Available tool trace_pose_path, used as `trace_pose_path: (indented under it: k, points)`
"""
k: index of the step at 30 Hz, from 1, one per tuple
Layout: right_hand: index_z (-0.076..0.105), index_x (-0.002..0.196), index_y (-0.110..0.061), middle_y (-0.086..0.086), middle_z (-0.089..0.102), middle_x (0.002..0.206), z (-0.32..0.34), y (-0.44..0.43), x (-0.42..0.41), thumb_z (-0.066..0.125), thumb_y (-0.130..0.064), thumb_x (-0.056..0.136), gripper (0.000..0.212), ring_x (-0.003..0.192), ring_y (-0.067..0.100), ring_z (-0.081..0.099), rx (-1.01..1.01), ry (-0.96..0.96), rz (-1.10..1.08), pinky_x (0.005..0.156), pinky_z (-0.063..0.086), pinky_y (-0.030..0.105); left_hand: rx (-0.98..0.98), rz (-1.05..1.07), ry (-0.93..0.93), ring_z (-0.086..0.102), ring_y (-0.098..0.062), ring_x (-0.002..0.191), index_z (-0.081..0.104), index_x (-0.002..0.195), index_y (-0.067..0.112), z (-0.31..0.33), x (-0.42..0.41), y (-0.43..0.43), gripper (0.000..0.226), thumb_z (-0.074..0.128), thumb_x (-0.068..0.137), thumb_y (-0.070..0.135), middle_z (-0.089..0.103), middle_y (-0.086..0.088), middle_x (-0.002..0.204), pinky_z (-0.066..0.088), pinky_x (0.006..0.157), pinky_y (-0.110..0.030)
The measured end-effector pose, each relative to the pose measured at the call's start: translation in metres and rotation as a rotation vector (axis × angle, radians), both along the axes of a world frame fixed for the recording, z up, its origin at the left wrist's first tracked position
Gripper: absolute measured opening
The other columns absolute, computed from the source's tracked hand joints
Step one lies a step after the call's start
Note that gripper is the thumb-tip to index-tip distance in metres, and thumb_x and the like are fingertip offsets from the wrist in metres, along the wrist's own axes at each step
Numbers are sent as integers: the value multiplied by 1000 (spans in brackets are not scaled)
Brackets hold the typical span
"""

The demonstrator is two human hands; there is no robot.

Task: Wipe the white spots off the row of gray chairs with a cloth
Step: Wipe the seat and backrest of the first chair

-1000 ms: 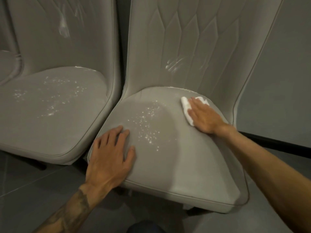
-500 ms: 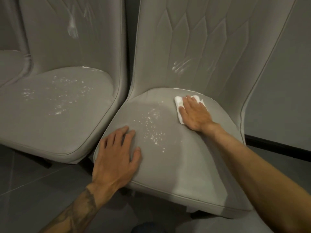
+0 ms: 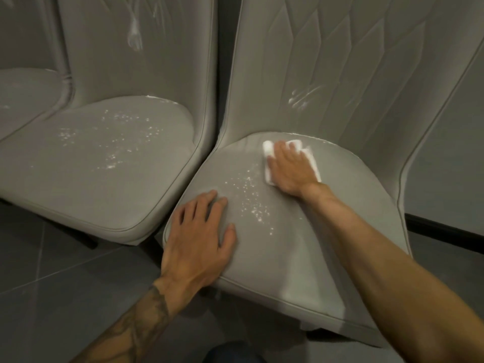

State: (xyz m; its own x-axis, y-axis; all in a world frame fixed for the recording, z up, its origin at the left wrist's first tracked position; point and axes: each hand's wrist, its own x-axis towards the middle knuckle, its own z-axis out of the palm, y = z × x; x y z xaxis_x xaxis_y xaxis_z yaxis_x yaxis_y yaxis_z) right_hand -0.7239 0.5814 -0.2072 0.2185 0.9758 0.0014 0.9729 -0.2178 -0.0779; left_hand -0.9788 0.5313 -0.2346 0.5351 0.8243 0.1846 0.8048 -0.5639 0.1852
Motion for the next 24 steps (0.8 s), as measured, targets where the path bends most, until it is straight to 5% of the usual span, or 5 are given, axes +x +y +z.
trace_pose_path:
  k: [4, 9, 14, 17, 24]
  points:
    - [26, 161, -8, 14, 31, 165, -8, -6, -37, 20, -39, 111, 59, 151, 36, 29, -8, 105, 291, 121, 21, 50, -8, -4, 14, 44, -24, 139, 53, 146, 17, 1, -1, 0, 60, 36, 99, 50, 48, -6, 154, 34, 114, -43]
    - [18, 164, -9, 12, 18, 172, -8, -9, 41, 23, -36, 113, 58, 159, 30, 15, -56, 78, 42, 128, 9, 47, -1, -7, 4, 44, -24, 139, 51, 147, 18, -2, -1, 2, 59, 36, 99, 50, 48, -5, 154, 33, 115, -43]
    - [24, 159, -10, 22, 40, 150, -1, 7, -37, 20, -34, 102, 62, 136, 45, 40, 6, -29, 163, 101, 39, 56, -8, 6, -18, 46, -25, 137, 53, 145, 18, -2, -2, 1, 58, 37, 98, 49, 48, -6, 153, 37, 113, -45]
    - [19, 163, -9, 14, 24, 169, -5, 2, -59, 21, -37, 110, 60, 156, 35, 22, -47, 113, 307, 124, 20, 50, 2, -1, -20, 46, -25, 136, 54, 145, 16, 0, -3, 0, 58, 37, 98, 48, 49, -7, 152, 37, 113, -45]
    - [21, 161, -4, 15, 21, 170, -4, -17, 62, 23, -33, 113, 57, 158, 31, 19, -53, 91, -107, 128, 17, 48, 44, -8, -61, 47, -26, 135, 56, 144, 16, -4, -2, 1, 57, 41, 97, 46, 51, -7, 151, 39, 111, -45]
